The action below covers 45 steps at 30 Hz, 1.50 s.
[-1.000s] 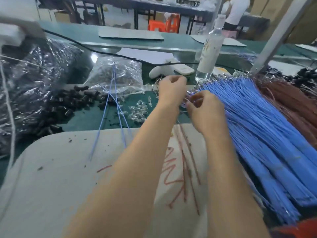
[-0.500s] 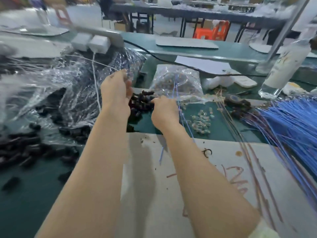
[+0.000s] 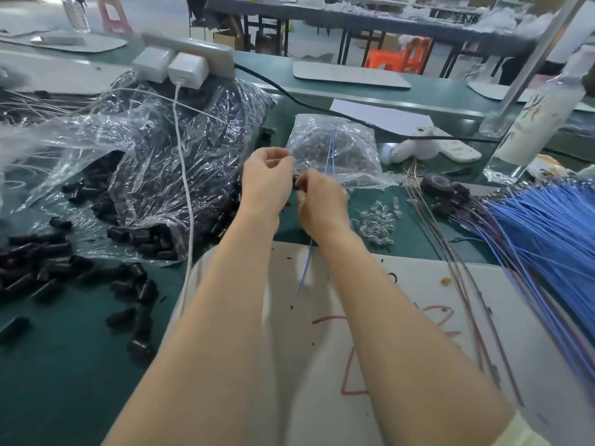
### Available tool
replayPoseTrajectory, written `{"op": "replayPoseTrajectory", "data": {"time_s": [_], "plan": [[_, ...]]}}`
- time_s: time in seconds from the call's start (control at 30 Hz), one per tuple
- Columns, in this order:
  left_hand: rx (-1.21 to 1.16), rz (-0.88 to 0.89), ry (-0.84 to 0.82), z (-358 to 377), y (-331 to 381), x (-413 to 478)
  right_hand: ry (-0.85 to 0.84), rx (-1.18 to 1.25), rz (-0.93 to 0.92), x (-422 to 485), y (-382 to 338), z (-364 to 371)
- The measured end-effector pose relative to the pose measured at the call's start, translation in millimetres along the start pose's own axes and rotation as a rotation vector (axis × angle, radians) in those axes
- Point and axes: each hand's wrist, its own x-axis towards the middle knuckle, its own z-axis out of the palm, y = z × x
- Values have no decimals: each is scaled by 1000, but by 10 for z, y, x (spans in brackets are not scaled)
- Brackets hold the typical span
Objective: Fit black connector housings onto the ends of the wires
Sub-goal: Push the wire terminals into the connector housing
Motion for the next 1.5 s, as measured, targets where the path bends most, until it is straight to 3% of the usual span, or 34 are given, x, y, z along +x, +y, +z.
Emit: {"op": "replayPoseTrajectory", "data": {"time_s": [0.1,0.2,0.37,0.53,0.57,0.67,0.73,0.83,0.93,1.0,1.07,1.13,1.2,1.3,1.43,1.5], "plan": [[184,167,-62,13,-42,-37,102,445,132,-65,118,-359],[364,396,-340,126,-30,-203,1,823,272,-181,323,-773],[231,430,-548,308,-35,-467,-87,1115,404,-466,568,-1018],[218,444,-485,385,-224,-528,-33,1054,467,-627,582,-943],[206,424,-429,387,-261,-506,-18,912,442,-647,581,-910],[-50,233,-220,330,-343,-402,-125,158,330,-710,583,-833],[-231,94,-99,279,-364,-341,-274,-29,344,-735,529,-783],[-345,-50,-44,239,-383,-296,-307,-19,378,-713,476,-713],[-468,-134,-129,214,-343,-305,-172,153,389,-679,544,-766],[-494,-150,-307,204,-301,-341,17,488,410,-661,615,-853],[-375,-98,-553,218,-275,-400,270,905,412,-658,657,-938],[-192,-41,-787,253,-270,-482,503,1141,390,-666,690,-1008],[-41,-13,-894,293,-288,-545,630,1303,387,-672,718,-1038],[1,35,-812,330,-304,-560,545,1388,392,-661,724,-1002],[81,157,-697,348,-325,-534,124,931,338,-678,675,-804],[155,216,-655,356,-350,-531,183,828,305,-679,655,-756]]}}
